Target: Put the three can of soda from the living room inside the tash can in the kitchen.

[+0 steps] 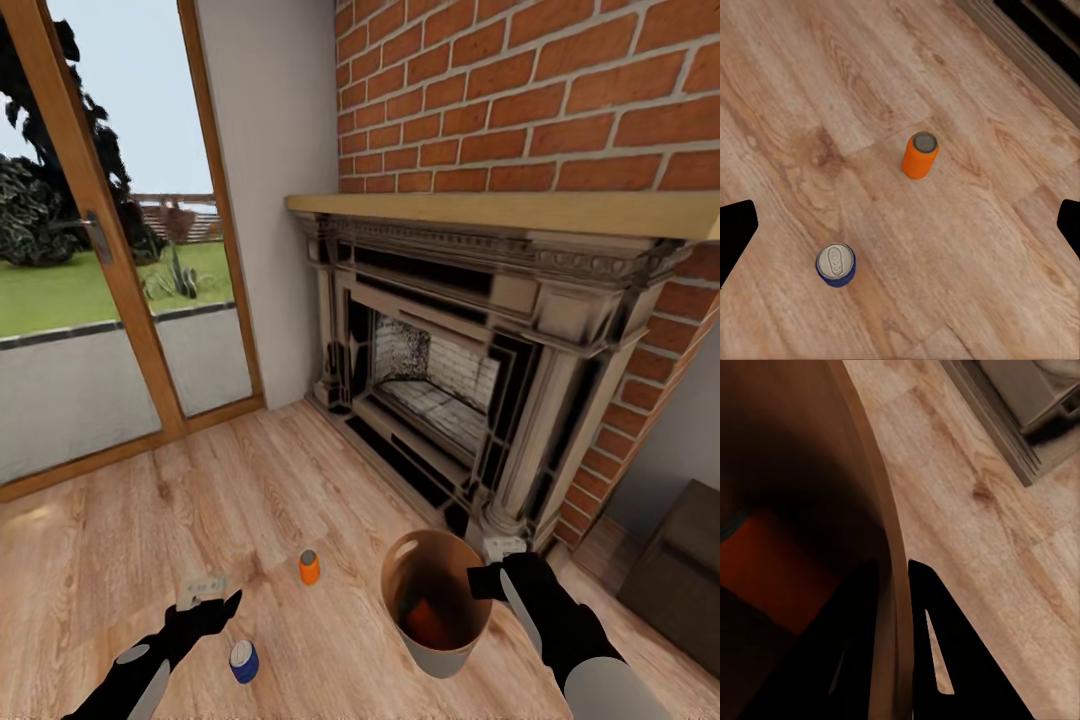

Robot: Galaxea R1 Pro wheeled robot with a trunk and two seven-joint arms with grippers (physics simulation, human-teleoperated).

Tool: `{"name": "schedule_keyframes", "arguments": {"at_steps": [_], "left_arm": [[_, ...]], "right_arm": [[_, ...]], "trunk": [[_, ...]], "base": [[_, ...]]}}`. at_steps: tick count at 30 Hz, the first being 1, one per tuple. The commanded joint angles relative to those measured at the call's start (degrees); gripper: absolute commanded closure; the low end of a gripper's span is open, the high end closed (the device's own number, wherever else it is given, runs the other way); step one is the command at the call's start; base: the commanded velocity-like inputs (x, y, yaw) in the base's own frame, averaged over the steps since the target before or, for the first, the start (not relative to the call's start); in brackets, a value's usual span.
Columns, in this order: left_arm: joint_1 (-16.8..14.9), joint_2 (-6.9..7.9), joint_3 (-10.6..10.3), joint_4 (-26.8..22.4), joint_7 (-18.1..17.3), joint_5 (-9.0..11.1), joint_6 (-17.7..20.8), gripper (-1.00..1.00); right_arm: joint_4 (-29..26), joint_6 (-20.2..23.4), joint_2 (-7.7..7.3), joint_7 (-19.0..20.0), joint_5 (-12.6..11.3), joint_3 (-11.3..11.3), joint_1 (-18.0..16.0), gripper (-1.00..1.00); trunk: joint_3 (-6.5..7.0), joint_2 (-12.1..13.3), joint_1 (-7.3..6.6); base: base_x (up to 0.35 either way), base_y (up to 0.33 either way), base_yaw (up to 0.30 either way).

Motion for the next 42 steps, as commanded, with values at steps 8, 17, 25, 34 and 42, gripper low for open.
{"name": "schedule_keyframes", "arguments": {"at_steps": [8,17,25,34,42], "left_arm": [[0.0,0.16,0.0,0.0,0.0,0.0,-3.4,-1.0],[0.0,0.16,0.0,0.1,0.0,0.0,-3.6,-1.0],[0.0,0.18,0.0,0.1,0.0,0.0,-3.6,-1.0],[0.0,0.42,0.0,0.1,0.0,0.0,-3.6,-1.0],[0.0,0.54,0.0,0.1,0.0,0.0,-3.6,-1.0]], "right_arm": [[0.0,0.0,0.01,0.2,-0.7,0.0,0.0,1.0],[0.0,0.0,0.01,0.2,-0.7,0.0,0.0,1.0],[0.0,0.0,0.01,0.2,-0.7,0.0,0.0,1.0],[0.0,0.0,0.01,0.2,-0.7,0.0,0.0,1.0],[0.0,0.0,0.01,0.2,-0.7,0.0,0.0,1.0]], "trunk": [[-2.16,-3.2,1.76],[-3.11,-3.6,1.98],[-3.26,-3.6,1.98],[-3.27,-3.6,1.98],[-3.27,-3.6,1.98]], "base": [[0.0,0.0,0.0],[0.0,0.0,0.0],[0.148,0.0,0.0],[0.053,0.0,0.0],[0.005,0.0,0.0]]}}
